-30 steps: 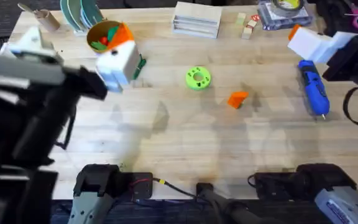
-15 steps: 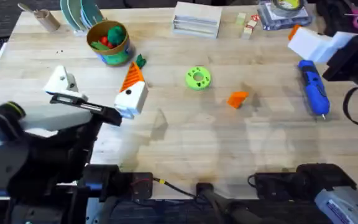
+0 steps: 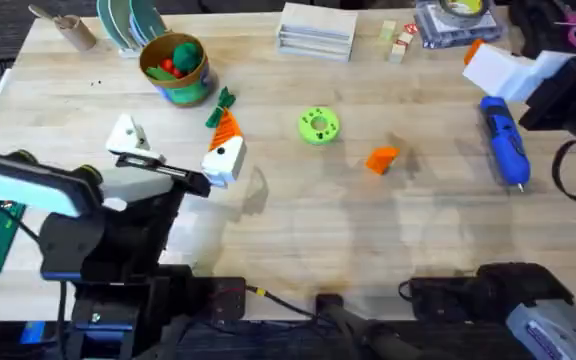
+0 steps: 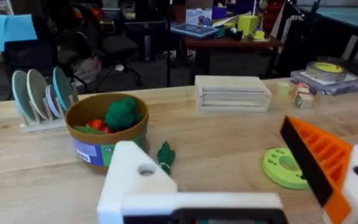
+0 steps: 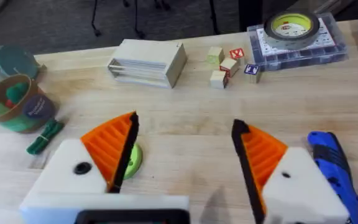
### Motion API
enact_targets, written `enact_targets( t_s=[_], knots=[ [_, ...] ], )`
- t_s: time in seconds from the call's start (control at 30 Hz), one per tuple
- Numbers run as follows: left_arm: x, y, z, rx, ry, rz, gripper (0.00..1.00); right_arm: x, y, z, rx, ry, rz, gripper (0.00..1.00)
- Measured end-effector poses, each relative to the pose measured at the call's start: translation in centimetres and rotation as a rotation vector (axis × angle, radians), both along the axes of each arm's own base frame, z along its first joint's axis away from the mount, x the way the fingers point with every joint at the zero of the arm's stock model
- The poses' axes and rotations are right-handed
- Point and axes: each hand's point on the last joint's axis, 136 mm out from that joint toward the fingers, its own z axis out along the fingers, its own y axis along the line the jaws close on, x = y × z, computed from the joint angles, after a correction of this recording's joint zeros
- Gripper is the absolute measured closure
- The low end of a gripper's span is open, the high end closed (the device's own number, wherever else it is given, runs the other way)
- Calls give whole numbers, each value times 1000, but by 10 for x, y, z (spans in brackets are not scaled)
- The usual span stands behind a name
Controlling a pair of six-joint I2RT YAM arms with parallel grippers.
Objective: Pick up the gripper from the table and insert it into the empty holder that is missing its gripper. Then pick up a screw, insert it into the mounting hole, and use the screwdriver to tighten it. Finally, clean up the table by picking up the vegetable and placing it into the bucket.
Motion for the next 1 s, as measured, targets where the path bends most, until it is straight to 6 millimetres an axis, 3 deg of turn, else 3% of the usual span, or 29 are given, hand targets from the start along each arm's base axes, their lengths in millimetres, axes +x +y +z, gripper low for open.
enact_targets(
  t_s=[0.47,1.0],
  knots=[
    [4,-6,-39,0,85,-35,8,0,0,0,0,0,0,49],
    [1,-17,-39,1,83,-85,8,0,0,0,0,0,0,49]
  ],
)
